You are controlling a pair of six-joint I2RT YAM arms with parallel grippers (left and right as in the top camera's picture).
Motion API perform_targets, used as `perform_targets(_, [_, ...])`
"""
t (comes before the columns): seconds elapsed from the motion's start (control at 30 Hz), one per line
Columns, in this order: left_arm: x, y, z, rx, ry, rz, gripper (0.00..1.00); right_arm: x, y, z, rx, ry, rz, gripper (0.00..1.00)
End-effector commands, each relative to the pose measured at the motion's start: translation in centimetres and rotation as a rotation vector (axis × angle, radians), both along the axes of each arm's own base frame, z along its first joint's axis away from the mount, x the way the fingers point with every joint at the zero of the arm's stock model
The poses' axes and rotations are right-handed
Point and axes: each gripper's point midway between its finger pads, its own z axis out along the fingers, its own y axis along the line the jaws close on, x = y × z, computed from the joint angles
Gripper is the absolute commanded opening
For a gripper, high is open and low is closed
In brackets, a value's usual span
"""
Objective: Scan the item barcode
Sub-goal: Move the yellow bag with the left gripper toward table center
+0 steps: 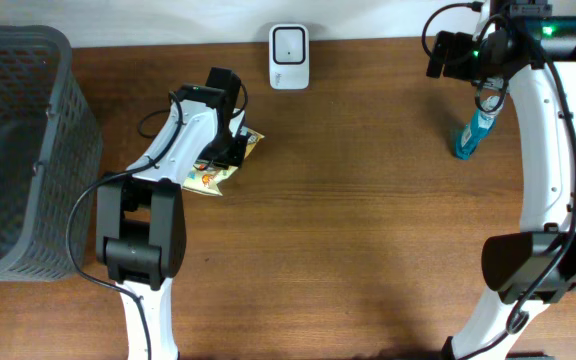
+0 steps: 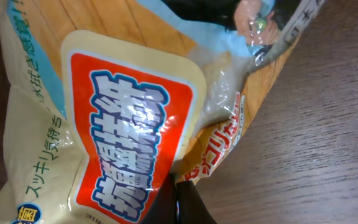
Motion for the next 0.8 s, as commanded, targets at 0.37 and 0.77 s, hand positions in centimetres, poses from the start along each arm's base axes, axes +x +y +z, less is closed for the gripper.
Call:
perform_targets(0.37, [-3.1, -13.6, 15.0, -1.108, 0.207, -0.134, 0.00, 0.0, 0.0, -0.7, -0.010, 0.018, -0.002, 0.99])
perform_targets(0.77, [-3.0, -10.8, 10.7, -0.984, 0.287, 0.058, 0.00, 0.0, 0.0, -0.7, -0.010, 0.018, -0.002, 0.99])
